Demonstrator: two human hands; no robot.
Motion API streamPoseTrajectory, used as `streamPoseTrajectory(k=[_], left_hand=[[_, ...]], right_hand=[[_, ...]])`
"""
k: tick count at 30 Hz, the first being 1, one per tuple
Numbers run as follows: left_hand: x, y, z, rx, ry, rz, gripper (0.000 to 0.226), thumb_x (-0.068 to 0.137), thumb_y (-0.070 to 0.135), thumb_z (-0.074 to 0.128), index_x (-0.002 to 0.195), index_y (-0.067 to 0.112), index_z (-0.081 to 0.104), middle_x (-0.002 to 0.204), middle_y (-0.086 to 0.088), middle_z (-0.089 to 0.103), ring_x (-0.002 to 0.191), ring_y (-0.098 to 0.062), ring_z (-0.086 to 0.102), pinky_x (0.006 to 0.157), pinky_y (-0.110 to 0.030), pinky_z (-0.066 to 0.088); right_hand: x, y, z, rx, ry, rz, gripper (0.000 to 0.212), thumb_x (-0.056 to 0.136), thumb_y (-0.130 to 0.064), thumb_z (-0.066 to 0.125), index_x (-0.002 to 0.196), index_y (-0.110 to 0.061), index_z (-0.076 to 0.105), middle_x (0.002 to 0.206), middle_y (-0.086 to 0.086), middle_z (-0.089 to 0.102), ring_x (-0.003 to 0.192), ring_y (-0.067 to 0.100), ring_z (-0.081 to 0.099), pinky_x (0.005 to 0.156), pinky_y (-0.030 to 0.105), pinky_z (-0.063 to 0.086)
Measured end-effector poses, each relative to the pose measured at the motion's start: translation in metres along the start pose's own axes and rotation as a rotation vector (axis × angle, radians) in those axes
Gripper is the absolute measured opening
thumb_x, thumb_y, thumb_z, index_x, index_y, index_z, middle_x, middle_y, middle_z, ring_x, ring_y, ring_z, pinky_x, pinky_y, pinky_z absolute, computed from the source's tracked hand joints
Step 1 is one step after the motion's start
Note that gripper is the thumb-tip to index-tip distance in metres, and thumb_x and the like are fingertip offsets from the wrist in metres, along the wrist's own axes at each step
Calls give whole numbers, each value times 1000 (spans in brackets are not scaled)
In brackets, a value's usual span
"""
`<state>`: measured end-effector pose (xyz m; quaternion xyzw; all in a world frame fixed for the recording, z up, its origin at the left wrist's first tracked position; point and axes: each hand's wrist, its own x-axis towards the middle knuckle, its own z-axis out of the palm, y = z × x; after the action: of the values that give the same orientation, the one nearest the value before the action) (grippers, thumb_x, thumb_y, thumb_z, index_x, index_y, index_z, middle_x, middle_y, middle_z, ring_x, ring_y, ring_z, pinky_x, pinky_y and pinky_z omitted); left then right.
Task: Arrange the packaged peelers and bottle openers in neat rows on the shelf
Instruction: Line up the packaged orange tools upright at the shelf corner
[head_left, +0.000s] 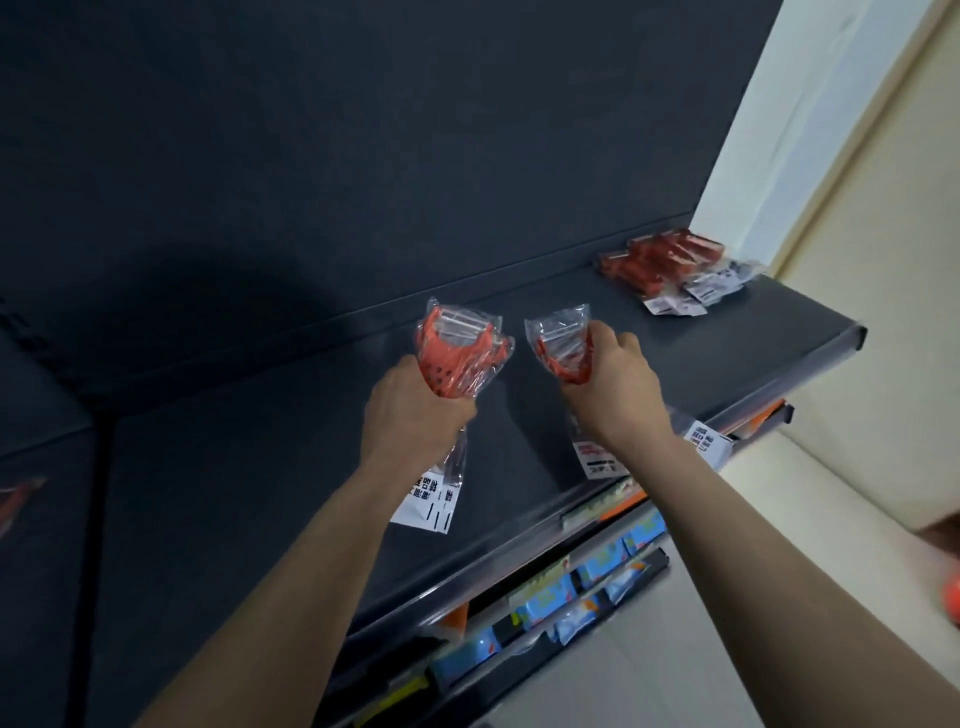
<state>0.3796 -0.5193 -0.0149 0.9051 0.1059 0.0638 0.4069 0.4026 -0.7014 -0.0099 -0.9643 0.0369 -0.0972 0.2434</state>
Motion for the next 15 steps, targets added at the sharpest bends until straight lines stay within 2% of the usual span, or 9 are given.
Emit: streamPoseTrajectory(k=[4, 7, 12, 15], left_hand=[[35, 18, 30, -31, -53, 13, 28, 67, 27, 68, 87, 9, 61, 83, -5, 64, 74, -23, 62, 61, -29, 46], [56, 33, 48, -27, -50, 7, 34, 67, 28, 69, 95, 12, 58, 89, -3, 63, 81, -23, 61, 66, -31, 47], [78, 51, 76, 35, -48, -42, 40, 68, 26, 69, 101, 12, 51, 92, -3, 60, 81, -25, 61, 67, -34, 51], [86, 59, 95, 108, -15, -77, 42, 70, 23, 69, 102, 8, 46, 94, -7, 59, 84, -30, 60, 66, -33, 47]], right_hand=[[35, 17, -4, -48, -3, 12, 48, 81, -13, 59, 126, -9, 42, 117, 16, 46, 99, 40, 53, 78, 35, 40], [57, 29, -4, -71, -18, 23, 50, 81, -14, 59, 127, -9, 42, 120, 16, 46, 102, 38, 52, 82, 37, 42], [91, 46, -1, -40, -82, 44, 46, 81, -16, 59, 124, -8, 42, 118, 16, 47, 101, 37, 53, 81, 37, 43], [113, 56, 2, 18, -154, 18, 55, 80, -14, 61, 129, -9, 35, 117, 17, 46, 99, 36, 54, 80, 38, 45]])
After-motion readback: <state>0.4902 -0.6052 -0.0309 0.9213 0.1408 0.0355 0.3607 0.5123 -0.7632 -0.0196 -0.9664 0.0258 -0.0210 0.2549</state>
